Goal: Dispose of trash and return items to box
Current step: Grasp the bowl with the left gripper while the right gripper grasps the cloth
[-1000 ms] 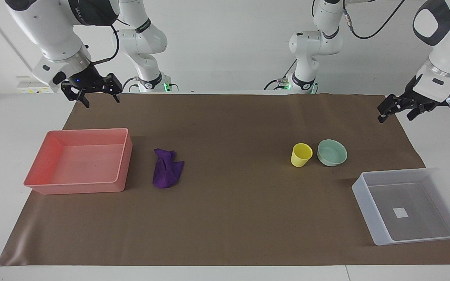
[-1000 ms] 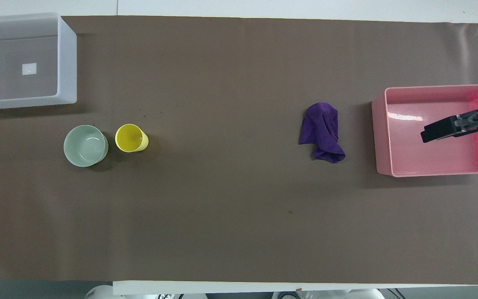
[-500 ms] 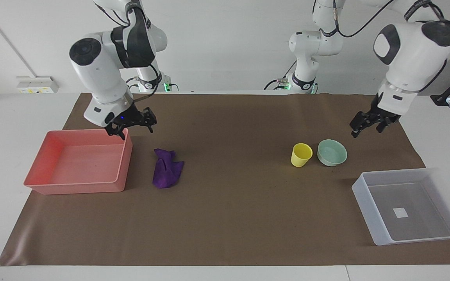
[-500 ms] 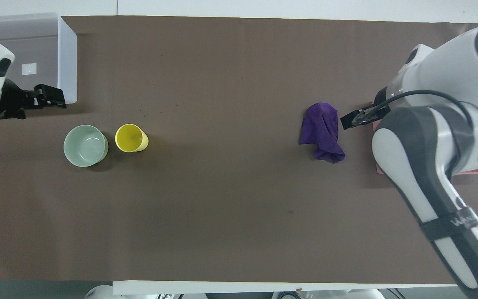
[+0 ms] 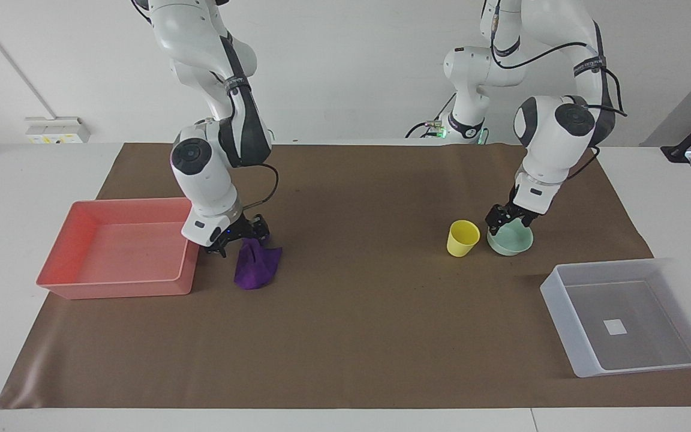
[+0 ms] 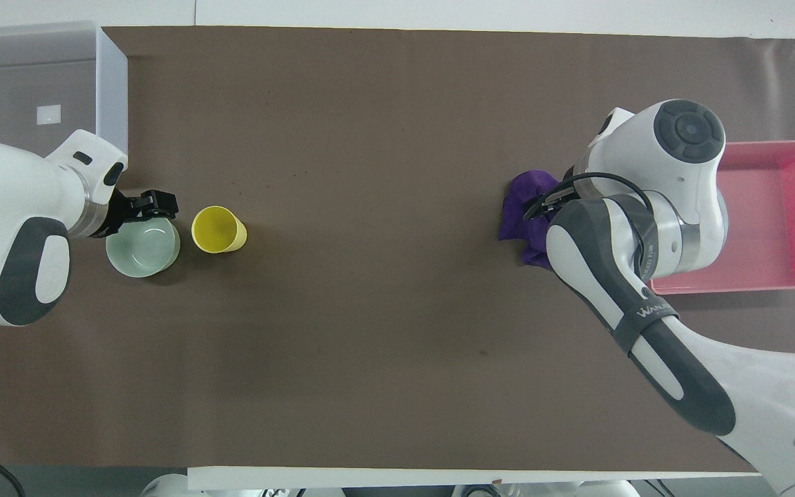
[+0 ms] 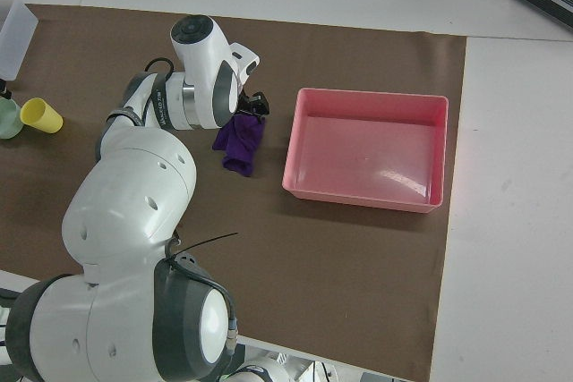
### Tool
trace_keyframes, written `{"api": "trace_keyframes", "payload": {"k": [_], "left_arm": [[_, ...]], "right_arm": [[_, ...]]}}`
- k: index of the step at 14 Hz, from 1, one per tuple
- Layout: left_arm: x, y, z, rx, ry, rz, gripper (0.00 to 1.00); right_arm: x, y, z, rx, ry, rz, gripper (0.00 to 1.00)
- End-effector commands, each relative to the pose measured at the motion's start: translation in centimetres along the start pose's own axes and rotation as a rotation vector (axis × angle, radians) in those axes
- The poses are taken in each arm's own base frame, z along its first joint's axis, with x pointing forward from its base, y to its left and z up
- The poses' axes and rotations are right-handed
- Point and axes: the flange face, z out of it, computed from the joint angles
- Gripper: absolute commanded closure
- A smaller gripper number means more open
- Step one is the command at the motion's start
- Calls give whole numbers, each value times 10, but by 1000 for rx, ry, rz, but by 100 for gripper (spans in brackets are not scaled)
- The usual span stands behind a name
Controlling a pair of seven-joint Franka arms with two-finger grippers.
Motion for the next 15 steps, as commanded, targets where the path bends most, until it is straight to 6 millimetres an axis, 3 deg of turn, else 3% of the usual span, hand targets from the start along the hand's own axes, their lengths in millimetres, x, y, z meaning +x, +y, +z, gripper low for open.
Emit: {"api": "trace_keyframes", "payload": {"k": [1,2,3,5,7,9,10,11,13,15], "left_arm": [[7,-38,12,11,13,32,0],[2,-43,22,15,-5,32,0],[0,-46,28,16,-8,28,0],[-8,-52,45,10,15,30,0],[-8,-55,62,13,13,60,2],[-7,-56,71,14,11,57,82],[-6,-63,71,16,10,57,94],[-5,-66,70,17,5,69,100],[2,-64,62,22,-19,76,100],[15,-58,26,30,-66,76,100]], "right_arm": [[0,-1,9,4,11,7,31],[0,-2,10,5,4,7,56],[0,-6,10,5,3,0,75],[0,-8,10,5,0,-2,94],[3,-9,6,5,9,8,100],[5,-8,3,4,18,25,100],[7,-8,-5,3,27,24,100],[8,-7,-12,3,38,26,100],[8,-5,-33,1,66,29,100],[6,0,-59,-3,68,33,100]]}}
